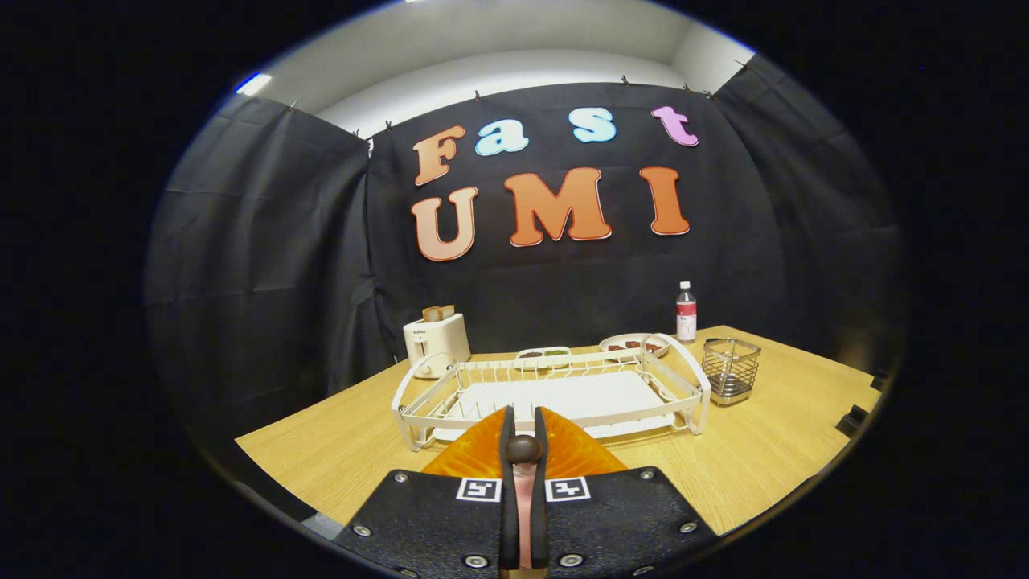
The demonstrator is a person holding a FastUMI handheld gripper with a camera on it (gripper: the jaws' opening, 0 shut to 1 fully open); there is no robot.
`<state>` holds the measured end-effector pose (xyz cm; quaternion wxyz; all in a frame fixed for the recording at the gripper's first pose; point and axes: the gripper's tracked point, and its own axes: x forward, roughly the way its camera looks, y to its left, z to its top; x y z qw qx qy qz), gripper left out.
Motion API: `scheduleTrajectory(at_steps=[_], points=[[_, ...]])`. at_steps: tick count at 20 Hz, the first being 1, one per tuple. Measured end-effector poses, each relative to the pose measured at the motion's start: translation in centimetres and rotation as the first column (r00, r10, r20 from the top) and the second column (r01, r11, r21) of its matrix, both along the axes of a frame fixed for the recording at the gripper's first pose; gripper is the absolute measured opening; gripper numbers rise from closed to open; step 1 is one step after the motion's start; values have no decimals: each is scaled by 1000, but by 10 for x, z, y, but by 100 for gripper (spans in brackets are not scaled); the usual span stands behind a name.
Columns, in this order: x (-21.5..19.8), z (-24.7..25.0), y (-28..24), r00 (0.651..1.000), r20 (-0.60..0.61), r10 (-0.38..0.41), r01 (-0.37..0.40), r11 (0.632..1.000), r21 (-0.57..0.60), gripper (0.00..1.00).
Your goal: Take the plate from the dish rack, then take the spoon from the basket and place it into the plate.
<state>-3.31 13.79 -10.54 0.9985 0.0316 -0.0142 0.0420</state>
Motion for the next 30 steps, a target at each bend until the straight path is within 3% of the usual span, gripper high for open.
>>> scheduleTrajectory(at_steps=[13,21,23,26,30], points=[[11,-31,7,999,11,-35,36,998,-47,6],[17,-57,10,994,-104,-38,34,999,-40,16],[16,-58,10,993,-116,-30,26,999,-36,26],[14,-59,11,991,-128,-22,17,999,-40,58],[7,-50,6,992,-127,-22,16,998,-53,84]])
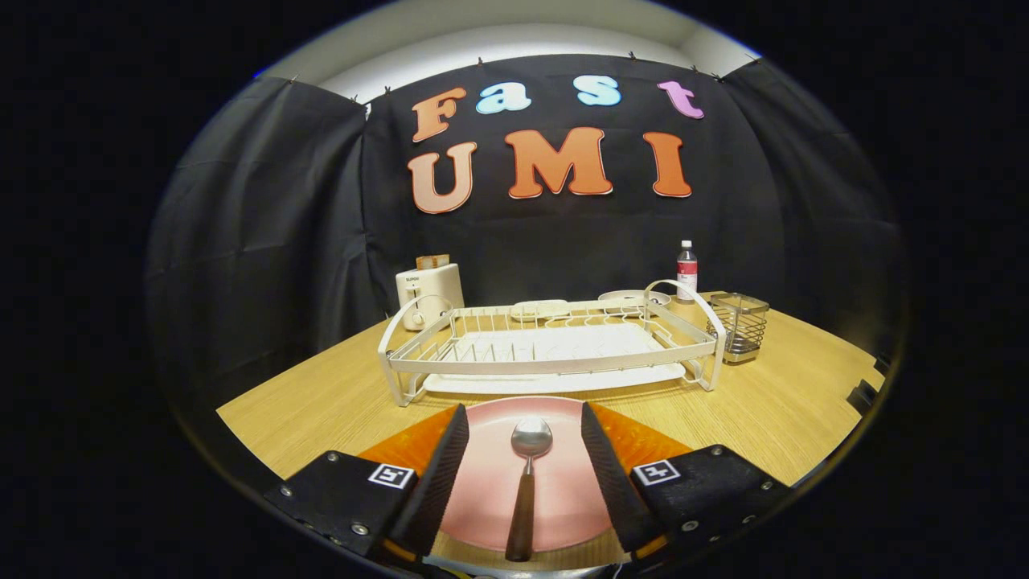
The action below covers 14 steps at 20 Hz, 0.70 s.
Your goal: Take the plate from the dish rack, then take the spoon from the basket and place it into the plate.
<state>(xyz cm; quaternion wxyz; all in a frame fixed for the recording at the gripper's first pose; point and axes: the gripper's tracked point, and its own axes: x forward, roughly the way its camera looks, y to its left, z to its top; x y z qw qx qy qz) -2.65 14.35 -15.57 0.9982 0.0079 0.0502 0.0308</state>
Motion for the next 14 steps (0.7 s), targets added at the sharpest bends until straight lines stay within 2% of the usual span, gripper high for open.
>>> scheduleTrajectory(at_steps=[2,6,10,14], points=[[-2,8,-7,1000,16,-7,7,1000,-7,92],[-5,24,-21,999,33,-3,4,1000,-31,97],[-4,41,-41,999,45,7,-7,1000,-7,97],[-3,64,-86,995,86,-45,49,998,-43,97]])
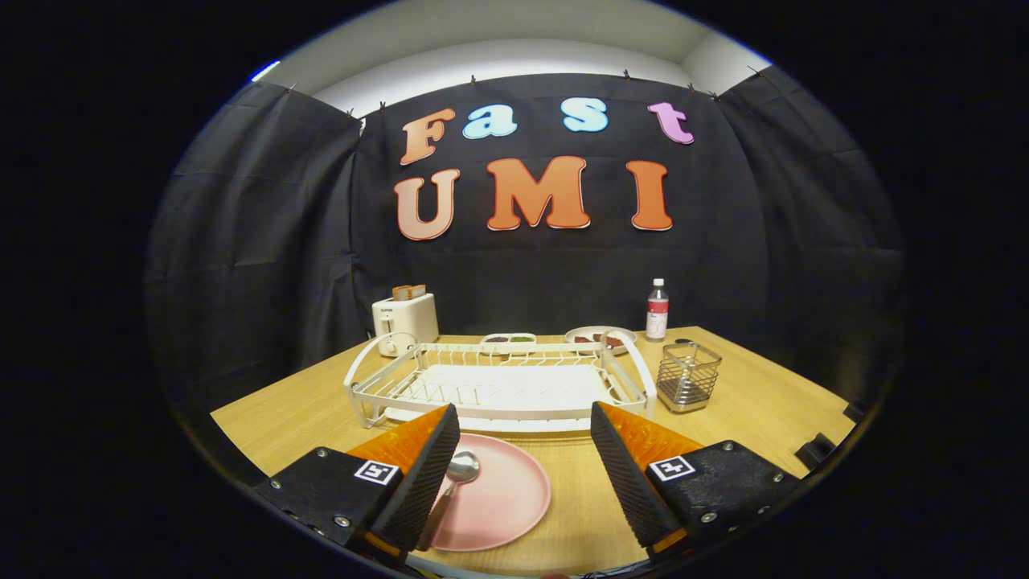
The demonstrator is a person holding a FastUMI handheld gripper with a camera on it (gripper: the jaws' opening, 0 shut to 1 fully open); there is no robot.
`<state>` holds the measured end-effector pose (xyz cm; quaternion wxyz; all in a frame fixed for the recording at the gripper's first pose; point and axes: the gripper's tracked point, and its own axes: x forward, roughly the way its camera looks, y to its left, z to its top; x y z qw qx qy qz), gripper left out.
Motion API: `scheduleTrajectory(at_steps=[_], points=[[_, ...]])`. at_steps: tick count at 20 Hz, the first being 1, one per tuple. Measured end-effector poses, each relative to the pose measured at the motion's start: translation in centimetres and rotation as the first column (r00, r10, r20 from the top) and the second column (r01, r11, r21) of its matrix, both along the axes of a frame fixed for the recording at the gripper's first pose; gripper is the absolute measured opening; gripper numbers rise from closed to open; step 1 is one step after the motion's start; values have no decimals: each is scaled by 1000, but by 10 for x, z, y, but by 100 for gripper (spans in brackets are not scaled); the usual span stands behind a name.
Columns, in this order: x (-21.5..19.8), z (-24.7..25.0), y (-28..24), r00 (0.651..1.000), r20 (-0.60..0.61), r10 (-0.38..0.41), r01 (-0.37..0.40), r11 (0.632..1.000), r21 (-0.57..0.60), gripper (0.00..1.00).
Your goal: Take the plate from the dish rack, then take the spoon from the basket and place it into the plate.
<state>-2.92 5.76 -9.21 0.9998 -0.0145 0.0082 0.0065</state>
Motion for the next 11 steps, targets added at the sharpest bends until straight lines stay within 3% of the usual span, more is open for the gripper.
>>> scheduleTrajectory(at_steps=[11], points=[[-4,34,-106,984,65,-168,169,986,-6,97]])
